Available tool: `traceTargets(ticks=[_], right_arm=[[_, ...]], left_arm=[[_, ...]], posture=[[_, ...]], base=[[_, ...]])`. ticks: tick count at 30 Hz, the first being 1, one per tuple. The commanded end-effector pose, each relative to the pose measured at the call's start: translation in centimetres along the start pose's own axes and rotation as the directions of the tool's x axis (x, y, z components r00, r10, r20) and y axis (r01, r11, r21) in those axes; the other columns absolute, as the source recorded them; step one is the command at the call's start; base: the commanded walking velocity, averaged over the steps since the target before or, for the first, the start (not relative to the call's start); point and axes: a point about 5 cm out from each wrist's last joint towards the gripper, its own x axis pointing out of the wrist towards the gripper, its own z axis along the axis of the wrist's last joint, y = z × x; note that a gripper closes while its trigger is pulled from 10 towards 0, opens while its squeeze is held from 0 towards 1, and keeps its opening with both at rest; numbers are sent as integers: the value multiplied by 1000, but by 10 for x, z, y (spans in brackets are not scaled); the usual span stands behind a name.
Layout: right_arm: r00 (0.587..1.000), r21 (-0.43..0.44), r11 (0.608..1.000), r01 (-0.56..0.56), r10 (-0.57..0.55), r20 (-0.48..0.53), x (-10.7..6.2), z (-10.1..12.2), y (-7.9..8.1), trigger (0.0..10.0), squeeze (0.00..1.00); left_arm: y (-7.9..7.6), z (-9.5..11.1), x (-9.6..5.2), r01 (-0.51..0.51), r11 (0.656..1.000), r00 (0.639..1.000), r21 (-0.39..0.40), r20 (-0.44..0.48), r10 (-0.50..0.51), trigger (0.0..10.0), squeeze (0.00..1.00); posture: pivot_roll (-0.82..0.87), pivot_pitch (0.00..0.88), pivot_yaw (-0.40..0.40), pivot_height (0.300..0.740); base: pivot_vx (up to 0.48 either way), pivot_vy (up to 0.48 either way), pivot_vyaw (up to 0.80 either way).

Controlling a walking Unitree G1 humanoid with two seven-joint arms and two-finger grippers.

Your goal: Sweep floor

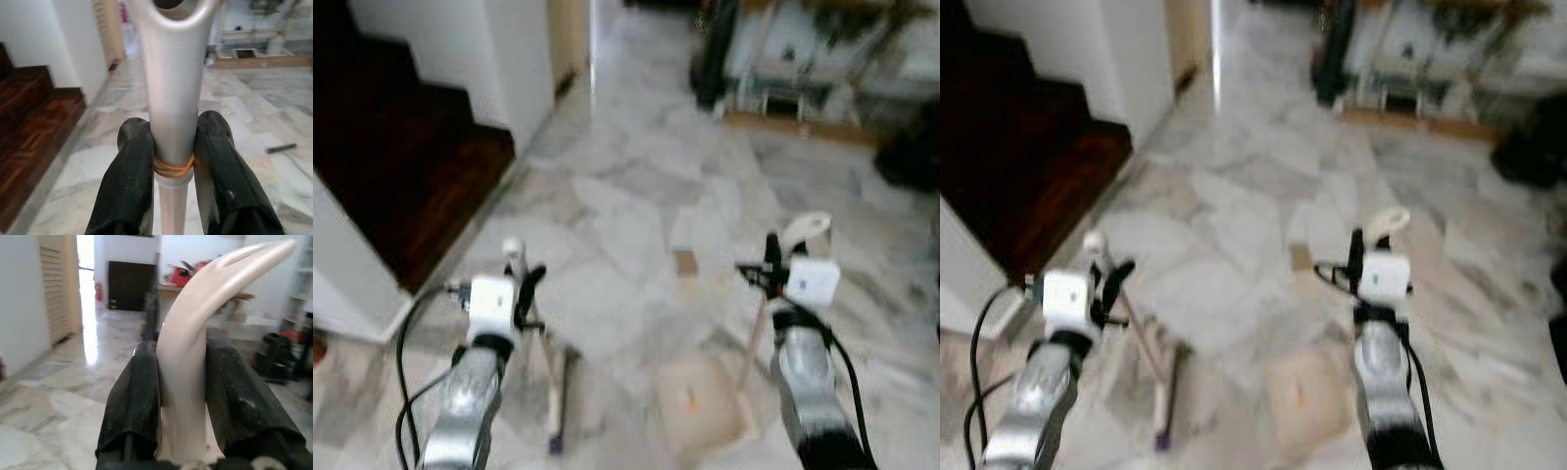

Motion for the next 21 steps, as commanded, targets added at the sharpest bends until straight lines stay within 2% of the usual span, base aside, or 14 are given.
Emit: traceTargets(ticks=[1, 2, 13, 21], right_arm=[[999, 5, 1000, 17, -17, 29, 3, 6, -3, 10000, 0], [999, 2, 1000, 16, -16, 30, 3, 6, -3, 10000, 0], [999, 11, 1000, 4, -4, 50, 2, 8, 1, 10000, 0], [999, 32, 999, -3, 2, 48, 0, 8, 4, 10000, 0]], left_arm=[[-2, 8, 2, 10, 1000, 999, 11, 39, -11, 10000, 0], [-2, 8, 2, 10, 1000, 999, 10, 39, -11, 10000, 0], [-5, 7, 4, 21, 1000, 999, -22, 32, -20, 10000, 0], [-5, 7, 4, 25, 999, 999, -28, 34, -24, 10000, 0]], posture=[[49, 41, -11, 740], [49, 41, -11, 740], [47, 29, -15, 740], [47, 8, -16, 740]], base=[[0, 0, -800], [0, 0, -800], [0, 0, 0], [295, 0, 0]])
